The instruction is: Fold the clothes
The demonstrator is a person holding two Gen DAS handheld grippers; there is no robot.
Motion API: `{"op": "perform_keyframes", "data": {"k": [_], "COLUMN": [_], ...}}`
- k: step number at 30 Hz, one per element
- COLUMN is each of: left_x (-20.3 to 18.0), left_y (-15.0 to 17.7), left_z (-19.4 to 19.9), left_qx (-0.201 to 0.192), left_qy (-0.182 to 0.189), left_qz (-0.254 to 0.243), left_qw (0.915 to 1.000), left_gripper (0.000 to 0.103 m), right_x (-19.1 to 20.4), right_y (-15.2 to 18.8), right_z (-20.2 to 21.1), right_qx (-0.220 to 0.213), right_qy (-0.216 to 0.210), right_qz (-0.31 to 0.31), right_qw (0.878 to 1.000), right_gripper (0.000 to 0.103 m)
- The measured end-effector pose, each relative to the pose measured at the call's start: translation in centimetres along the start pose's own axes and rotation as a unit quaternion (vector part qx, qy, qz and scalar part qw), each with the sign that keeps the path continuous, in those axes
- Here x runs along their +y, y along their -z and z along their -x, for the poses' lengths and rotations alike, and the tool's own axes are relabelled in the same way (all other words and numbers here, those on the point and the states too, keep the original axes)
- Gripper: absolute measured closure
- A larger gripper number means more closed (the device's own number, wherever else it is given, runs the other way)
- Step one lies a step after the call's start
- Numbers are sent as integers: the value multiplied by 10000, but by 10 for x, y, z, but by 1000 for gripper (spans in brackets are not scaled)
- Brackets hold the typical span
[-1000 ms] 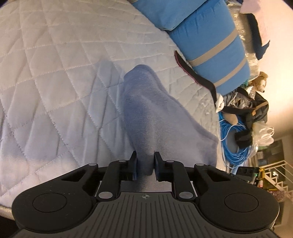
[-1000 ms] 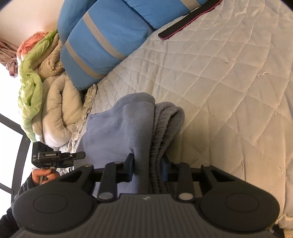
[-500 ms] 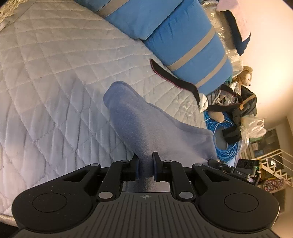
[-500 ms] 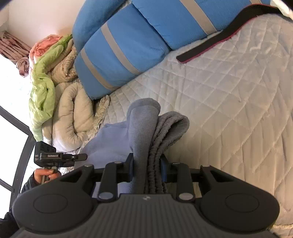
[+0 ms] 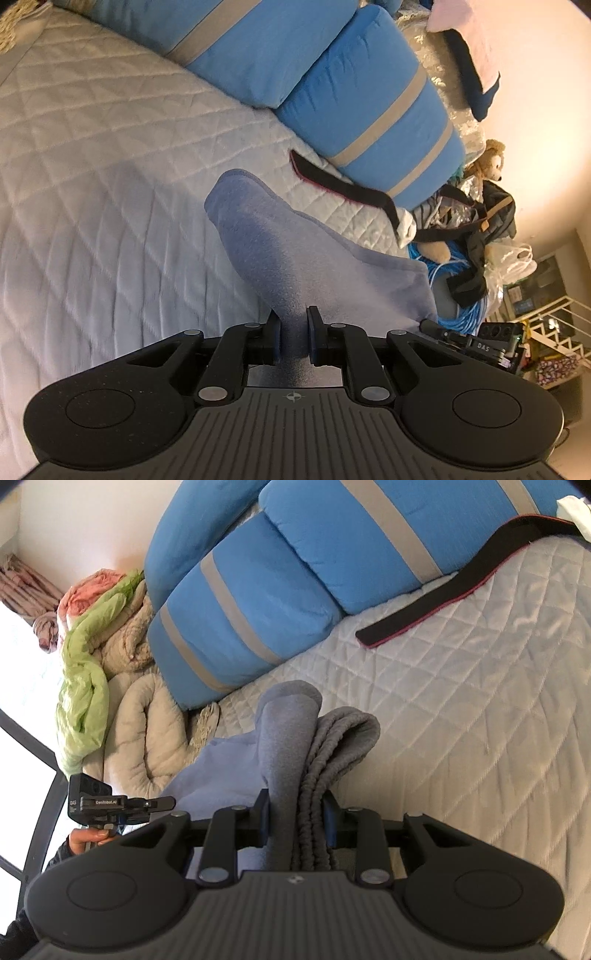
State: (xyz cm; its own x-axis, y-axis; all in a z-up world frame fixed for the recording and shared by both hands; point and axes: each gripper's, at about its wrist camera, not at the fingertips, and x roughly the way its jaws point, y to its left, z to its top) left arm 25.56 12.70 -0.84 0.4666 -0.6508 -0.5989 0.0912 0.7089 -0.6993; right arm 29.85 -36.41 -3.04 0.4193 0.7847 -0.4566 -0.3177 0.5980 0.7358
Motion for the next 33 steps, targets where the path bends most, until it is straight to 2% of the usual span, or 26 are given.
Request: {"op": "perform_keyframes", "data": {"k": [8,17,22,25,27,28,29,30,31,33], "left_x": [12,39,53,73,88,95,102,108,110,111], "left_y": [-53,-92,-114,-114,-108,-106,-104,-102,-102,-101], "left_z": [-26,-62,-82,-99,-111,-114,-117,-119,-119,-117], "left_qx": [-72,-110,-131,1,109,94,79,58,22,5], "left_qy": [32,5,-10,-59,-81,-34,12,69,148,194], "left_qz": [-65,-96,-113,32,205,322,439,535,587,597], "left_qw": [9999,9999,9998,10000,9997,9994,9990,9985,9982,9980], "left_gripper": [92,92,92,92,90,84,80,80,80,78], "right_x": [-21,-48,-68,-87,-100,-103,-104,-103,-101,-98], "right_y": [-55,-110,-119,-118,-113,-111,-109,-107,-107,-106], "right_z": [-32,-80,-101,-115,-127,-131,-134,-136,-136,-135], "right_qx": [-147,-203,-137,-84,29,81,89,78,67,29], "right_qy": [-97,-71,-64,1,178,298,403,490,568,675], "right_qz": [-80,-154,-221,-411,-518,-500,-421,-341,-303,-253], "right_qw": [9998,9997,9996,9991,9985,9983,9983,9982,9979,9974], "right_gripper": [83,83,83,83,82,81,75,54,47,25]}}
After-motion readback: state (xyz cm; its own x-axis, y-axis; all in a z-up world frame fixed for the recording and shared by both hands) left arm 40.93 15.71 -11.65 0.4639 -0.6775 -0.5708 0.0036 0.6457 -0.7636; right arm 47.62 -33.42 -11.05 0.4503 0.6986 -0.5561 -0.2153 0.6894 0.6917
